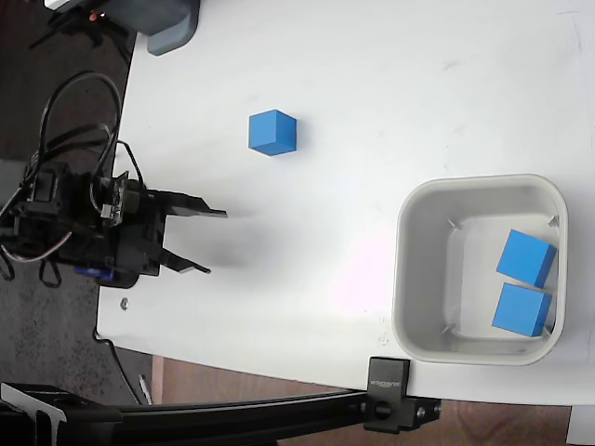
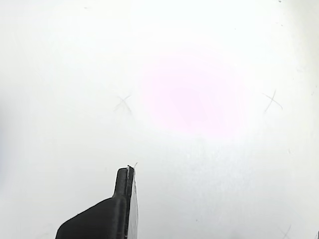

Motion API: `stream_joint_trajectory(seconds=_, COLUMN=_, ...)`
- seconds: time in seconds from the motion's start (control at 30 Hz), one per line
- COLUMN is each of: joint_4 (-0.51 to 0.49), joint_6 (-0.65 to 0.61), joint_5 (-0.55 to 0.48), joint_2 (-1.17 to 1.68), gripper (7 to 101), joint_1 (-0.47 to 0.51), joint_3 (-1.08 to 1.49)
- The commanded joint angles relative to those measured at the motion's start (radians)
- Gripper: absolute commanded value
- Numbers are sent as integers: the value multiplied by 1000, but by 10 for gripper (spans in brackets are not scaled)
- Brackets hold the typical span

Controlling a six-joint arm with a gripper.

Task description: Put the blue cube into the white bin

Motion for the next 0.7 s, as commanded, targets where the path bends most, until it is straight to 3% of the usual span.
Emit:
stream_joint_trajectory(seconds=0.03, joint_4=-23, joint_6=12, joint_5=34, joint_2=23, gripper=1003, joint_1=-12, joint_3=-25)
stream_joint_trajectory(seconds=0.47, joint_4=-23, joint_6=-3, joint_5=28, joint_2=20, gripper=997, joint_1=-6, joint_3=-89)
stream_joint_trajectory(seconds=0.6, joint_4=-133, joint_6=-38, joint_5=-37, joint_2=-100, gripper=987, joint_1=46, joint_3=-163)
stream_joint_trajectory(seconds=0.7, joint_4=-206, joint_6=-43, joint_5=-26, joint_2=-331, gripper=989, joint_1=28, joint_3=-282)
